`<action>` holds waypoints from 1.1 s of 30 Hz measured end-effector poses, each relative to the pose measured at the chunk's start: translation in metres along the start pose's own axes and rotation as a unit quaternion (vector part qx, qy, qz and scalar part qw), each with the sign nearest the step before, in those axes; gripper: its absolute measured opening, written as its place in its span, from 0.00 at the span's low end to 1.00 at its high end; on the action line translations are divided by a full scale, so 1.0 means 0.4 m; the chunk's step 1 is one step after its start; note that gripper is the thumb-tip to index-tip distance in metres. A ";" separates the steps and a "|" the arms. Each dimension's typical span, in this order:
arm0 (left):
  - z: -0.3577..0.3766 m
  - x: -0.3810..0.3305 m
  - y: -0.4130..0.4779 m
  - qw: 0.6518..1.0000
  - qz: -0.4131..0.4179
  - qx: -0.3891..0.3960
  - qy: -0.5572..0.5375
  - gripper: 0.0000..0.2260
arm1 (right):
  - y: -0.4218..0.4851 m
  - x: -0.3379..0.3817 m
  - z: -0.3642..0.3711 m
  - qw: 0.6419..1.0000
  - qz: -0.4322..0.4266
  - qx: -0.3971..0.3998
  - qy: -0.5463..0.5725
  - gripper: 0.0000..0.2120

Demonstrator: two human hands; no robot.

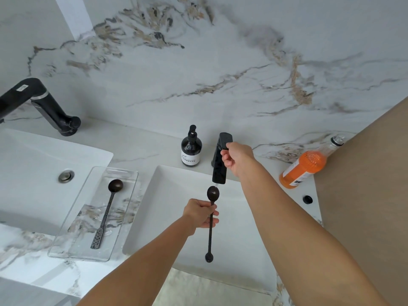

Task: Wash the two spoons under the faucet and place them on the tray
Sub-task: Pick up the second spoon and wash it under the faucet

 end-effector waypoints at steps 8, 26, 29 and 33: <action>-0.005 0.007 0.001 1.000 0.007 -0.001 -0.017 0.10 | 0.022 -0.052 -0.072 0.999 -0.041 -0.013 0.026 0.18; 0.008 -0.038 0.029 0.987 0.035 -0.059 0.148 0.24 | 0.054 -0.276 -0.102 0.961 -0.075 0.037 -0.265 0.10; 0.004 -0.039 0.047 0.980 0.023 -0.073 0.184 0.21 | 0.053 -0.277 -0.088 0.949 -0.057 0.103 -0.292 0.08; 0.020 -0.059 0.063 0.985 0.047 -0.046 0.158 0.15 | 0.043 -0.257 -0.097 0.924 -0.136 0.047 -0.354 0.08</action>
Point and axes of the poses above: each hand's wrist, its own y-axis towards the middle knuckle, its own z-axis out of the palm, x = y × z, the point moved 6 cm from there along y, towards the middle knuckle, and after that the axes turned 10 degrees about y, right-handed, at the moved point
